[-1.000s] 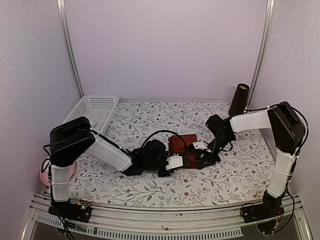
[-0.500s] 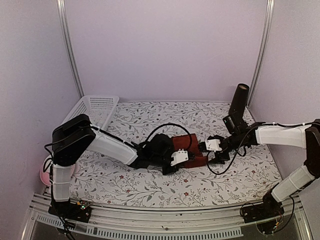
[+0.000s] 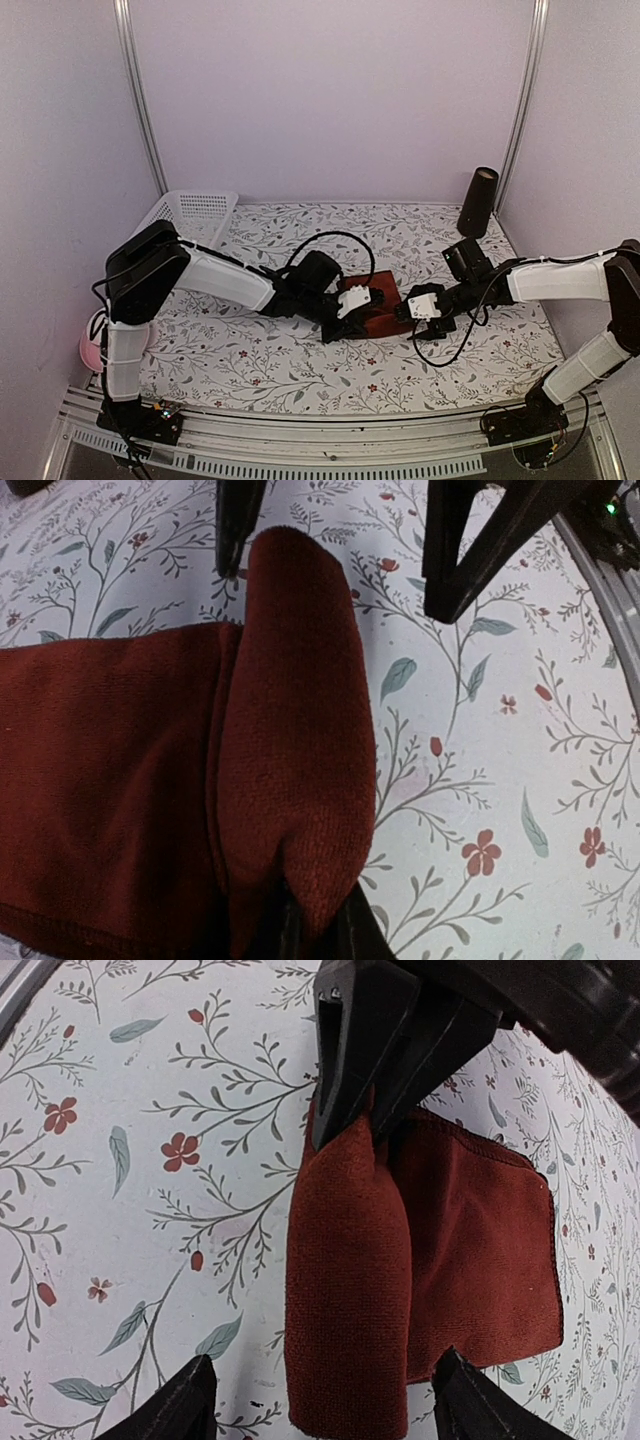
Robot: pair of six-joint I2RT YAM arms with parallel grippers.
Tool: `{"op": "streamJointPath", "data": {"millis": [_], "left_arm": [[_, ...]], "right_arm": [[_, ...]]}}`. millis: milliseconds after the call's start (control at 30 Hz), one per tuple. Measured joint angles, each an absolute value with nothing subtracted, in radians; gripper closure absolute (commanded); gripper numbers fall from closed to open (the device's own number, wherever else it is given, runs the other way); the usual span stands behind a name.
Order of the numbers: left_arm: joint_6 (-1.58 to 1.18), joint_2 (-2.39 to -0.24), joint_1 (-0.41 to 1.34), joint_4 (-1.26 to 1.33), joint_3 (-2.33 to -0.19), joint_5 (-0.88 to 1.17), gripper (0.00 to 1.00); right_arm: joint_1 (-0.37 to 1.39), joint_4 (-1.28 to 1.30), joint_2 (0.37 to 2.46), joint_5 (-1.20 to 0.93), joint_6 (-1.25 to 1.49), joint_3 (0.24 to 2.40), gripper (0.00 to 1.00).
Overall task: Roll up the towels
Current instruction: Roll the towel at the center of the board.
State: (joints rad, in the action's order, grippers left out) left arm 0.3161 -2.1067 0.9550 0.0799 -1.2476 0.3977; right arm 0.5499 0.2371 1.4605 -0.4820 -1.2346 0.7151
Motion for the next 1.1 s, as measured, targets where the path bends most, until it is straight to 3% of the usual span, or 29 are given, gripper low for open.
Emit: {"op": "streamJointPath", "data": {"millis": [767, 1100], "left_arm": [[0.242, -2.156, 0.911, 0.015, -1.321, 0.538, 0.97], [0.234, -2.183, 0.904, -0.037, -1.371, 0.569, 0.90]], "right_arm": [[0.556, 0.225, 1.495, -0.501, -1.250, 0.706, 0.37], [0.558, 0.170, 1.550, -0.442, -1.230, 0.706, 0.41]]}}
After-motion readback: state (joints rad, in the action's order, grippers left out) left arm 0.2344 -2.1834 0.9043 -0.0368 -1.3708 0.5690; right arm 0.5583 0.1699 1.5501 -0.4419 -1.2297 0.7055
